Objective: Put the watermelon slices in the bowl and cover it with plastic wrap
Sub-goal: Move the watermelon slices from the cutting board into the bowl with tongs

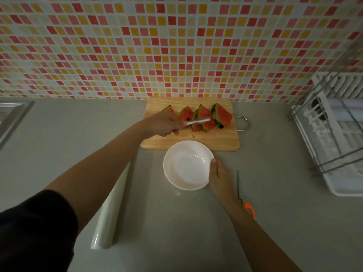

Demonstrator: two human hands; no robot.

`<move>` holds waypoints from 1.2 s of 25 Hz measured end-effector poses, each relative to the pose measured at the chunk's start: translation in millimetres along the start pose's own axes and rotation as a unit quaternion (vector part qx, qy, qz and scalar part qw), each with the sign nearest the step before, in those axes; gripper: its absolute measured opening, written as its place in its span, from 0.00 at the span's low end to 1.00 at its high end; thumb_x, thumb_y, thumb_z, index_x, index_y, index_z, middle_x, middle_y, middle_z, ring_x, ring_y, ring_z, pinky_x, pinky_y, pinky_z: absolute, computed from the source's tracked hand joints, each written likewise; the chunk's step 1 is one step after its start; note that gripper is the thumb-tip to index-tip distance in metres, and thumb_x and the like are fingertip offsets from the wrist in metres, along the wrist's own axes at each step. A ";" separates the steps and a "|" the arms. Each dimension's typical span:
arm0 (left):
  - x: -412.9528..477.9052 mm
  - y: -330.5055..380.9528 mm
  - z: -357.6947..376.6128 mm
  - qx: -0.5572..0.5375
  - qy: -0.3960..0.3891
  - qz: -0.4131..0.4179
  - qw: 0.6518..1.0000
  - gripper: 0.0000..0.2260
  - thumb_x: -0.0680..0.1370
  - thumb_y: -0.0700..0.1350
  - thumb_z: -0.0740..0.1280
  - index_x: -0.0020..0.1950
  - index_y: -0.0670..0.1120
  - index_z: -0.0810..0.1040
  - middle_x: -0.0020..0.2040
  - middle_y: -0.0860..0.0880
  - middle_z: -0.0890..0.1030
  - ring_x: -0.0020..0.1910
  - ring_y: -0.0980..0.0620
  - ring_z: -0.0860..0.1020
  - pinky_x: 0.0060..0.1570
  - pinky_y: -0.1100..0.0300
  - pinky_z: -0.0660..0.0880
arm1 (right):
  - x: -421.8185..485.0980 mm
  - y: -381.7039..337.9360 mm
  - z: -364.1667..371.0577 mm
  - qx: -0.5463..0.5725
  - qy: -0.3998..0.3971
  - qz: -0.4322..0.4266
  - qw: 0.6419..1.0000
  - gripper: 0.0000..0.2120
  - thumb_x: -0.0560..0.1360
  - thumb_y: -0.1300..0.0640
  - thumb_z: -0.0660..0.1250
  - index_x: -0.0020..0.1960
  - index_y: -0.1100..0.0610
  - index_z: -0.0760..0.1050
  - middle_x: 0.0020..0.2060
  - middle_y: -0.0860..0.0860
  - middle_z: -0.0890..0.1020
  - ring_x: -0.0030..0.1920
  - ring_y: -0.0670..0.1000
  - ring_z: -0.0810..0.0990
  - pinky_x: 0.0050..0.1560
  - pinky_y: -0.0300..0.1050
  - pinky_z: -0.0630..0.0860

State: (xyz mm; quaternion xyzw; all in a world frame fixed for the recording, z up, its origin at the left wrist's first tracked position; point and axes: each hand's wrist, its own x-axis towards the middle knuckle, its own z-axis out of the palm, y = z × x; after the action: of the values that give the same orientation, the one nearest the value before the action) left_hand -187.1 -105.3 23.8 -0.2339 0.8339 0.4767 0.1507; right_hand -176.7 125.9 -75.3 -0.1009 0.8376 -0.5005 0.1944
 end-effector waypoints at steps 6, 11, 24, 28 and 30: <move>32.2 34.1 33.7 -0.014 0.013 -0.040 0.999 0.19 0.70 0.57 0.70 0.39 0.39 0.82 0.29 0.48 0.80 0.21 0.55 0.64 0.21 0.66 0.61 | 1.3 -1.1 -1.2 -0.003 0.004 -0.008 1.000 0.17 0.81 0.51 0.49 0.59 0.55 0.73 0.46 0.49 0.78 0.46 0.50 0.77 0.36 0.33 0.69; 48.1 41.2 51.4 -0.050 0.019 -0.067 0.996 0.15 0.75 0.52 0.68 0.35 0.42 0.77 0.24 0.50 0.75 0.20 0.55 0.63 0.19 0.67 0.59 | 2.9 -0.9 0.8 -0.007 0.007 -0.007 1.000 0.18 0.81 0.50 0.49 0.59 0.55 0.73 0.46 0.49 0.79 0.45 0.49 0.77 0.34 0.31 0.68; 0.0 11.8 26.9 -0.219 0.101 0.009 0.971 0.11 0.74 0.41 0.69 0.45 0.33 0.82 0.31 0.45 0.72 0.25 0.54 0.63 0.24 0.63 0.59 | 3.0 3.0 1.9 0.054 0.007 0.005 0.998 0.19 0.80 0.46 0.47 0.55 0.51 0.75 0.46 0.48 0.81 0.47 0.44 0.78 0.40 0.33 0.70; -63.8 -41.0 -5.0 -0.143 0.038 0.043 0.988 0.07 0.75 0.40 0.69 0.38 0.44 0.84 0.26 0.52 0.73 0.24 0.57 0.65 0.24 0.67 0.61 | 8.3 0.8 -2.4 0.045 0.011 0.002 0.999 0.22 0.80 0.46 0.46 0.54 0.54 0.75 0.46 0.49 0.80 0.47 0.47 0.77 0.44 0.41 0.70; -74.1 -55.3 -11.5 -0.101 -0.005 0.029 0.994 0.10 0.76 0.40 0.68 0.35 0.46 0.84 0.28 0.51 0.72 0.25 0.57 0.65 0.26 0.66 0.61 | 15.2 1.6 -9.1 0.036 0.015 0.018 0.999 0.23 0.80 0.46 0.45 0.55 0.56 0.75 0.45 0.49 0.78 0.46 0.48 0.75 0.48 0.43 0.68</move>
State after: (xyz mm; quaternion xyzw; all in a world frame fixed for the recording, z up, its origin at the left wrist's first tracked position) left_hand -95.3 -121.1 24.6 -0.2213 0.7868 0.5642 0.1168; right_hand -194.3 128.4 -76.2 -0.0716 0.8237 -0.5280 0.1940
